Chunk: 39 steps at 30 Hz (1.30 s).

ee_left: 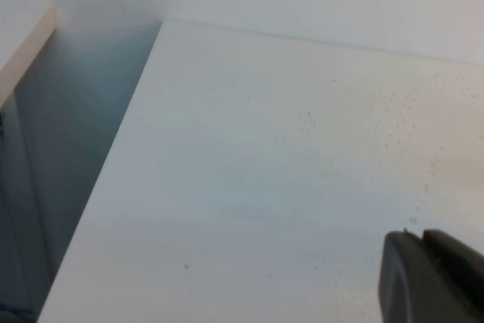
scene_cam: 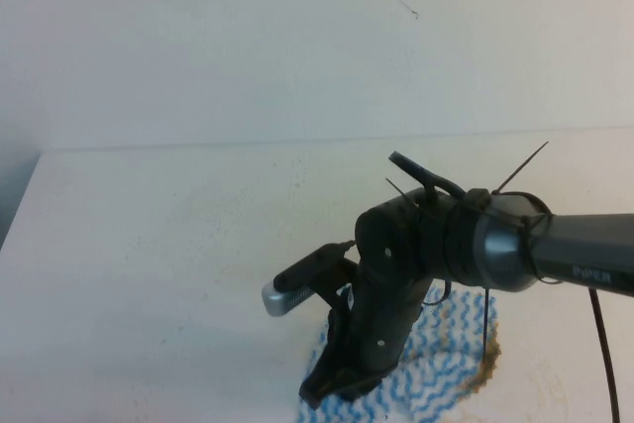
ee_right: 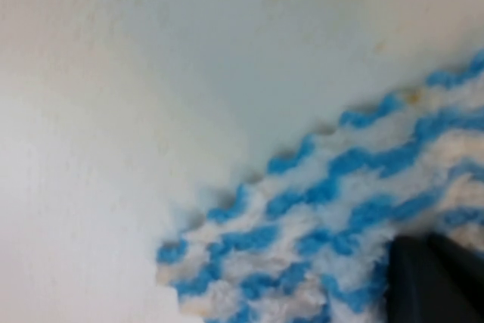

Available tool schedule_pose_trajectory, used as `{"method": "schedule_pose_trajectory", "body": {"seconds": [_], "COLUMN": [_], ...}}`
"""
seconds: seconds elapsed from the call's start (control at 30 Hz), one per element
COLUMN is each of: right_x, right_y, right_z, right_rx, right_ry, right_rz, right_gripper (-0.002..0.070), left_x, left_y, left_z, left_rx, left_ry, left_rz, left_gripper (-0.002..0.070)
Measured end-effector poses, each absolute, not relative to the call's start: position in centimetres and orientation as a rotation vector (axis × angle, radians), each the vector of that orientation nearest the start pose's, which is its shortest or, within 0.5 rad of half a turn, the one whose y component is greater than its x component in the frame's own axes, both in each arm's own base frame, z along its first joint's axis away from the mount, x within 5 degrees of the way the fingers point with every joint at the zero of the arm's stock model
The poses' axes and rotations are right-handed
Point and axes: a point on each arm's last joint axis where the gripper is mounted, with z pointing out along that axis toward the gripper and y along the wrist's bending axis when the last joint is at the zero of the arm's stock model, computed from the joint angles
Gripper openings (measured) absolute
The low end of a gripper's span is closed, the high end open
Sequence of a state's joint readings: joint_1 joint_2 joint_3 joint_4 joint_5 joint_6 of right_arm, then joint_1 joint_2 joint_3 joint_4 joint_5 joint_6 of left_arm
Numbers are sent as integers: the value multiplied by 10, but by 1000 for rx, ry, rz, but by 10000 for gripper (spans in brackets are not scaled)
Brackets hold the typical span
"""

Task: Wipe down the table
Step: Sweep the stains on the table

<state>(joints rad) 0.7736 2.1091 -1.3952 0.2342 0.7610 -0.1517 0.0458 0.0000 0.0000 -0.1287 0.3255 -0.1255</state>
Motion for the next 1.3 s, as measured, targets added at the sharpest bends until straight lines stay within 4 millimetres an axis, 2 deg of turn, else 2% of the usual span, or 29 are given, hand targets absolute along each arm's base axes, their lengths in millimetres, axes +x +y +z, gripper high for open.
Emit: {"method": "schedule_pose_trajectory", "body": {"seconds": [0.13, 0.27, 0.43, 0.53, 0.6, 0.67, 0.77, 0.83, 0.93, 1.1, 1.3], "right_x": [267, 249, 236, 232, 233, 236, 237, 239, 242, 244, 240], "right_y": [289, 265, 232, 213, 207, 211, 222, 227, 232, 238, 233], "right_z": [135, 143, 159, 157, 158, 166, 184, 188, 174, 138, 135], "right_rx": [-1188, -1235, -1265, -1283, -1265, -1233, -1128, -1098, -1090, -1079, -1098], "right_ry": [2799, 2813, 2787, 2782, 2750, 2684, 2582, 2540, 2549, 2659, 2727], "right_rz": [280, 193, -52, -232, -289, -222, -17, 41, 65, 67, 28], "right_gripper": [-4, -4, -4, -4, -4, -4, -4, -4, -4, -4, -4], "left_x": [54, 54, 54, 54, 54, 54, 54, 54, 54, 54, 54], "left_y": [-1, -1, -1, -1, -1, -1, -1, -1, -1, -1, -1], "left_z": [184, 184, 184, 184, 184, 184, 184, 184, 184, 184, 184], "left_rx": [-236, -236, -236, -236, -236, -236, -237, -240, -238, -238, -238], "left_ry": [1795, 1795, 1795, 1795, 1795, 1795, 1794, 1794, 1794, 1794, 1794], "left_rz": [-181, -181, -181, -181, -181, -181, -182, -184, -182, -182, -182], "left_gripper": [-1, -1, -1, -1, -1, -1, -1, -1, -1, -1, -1]}}
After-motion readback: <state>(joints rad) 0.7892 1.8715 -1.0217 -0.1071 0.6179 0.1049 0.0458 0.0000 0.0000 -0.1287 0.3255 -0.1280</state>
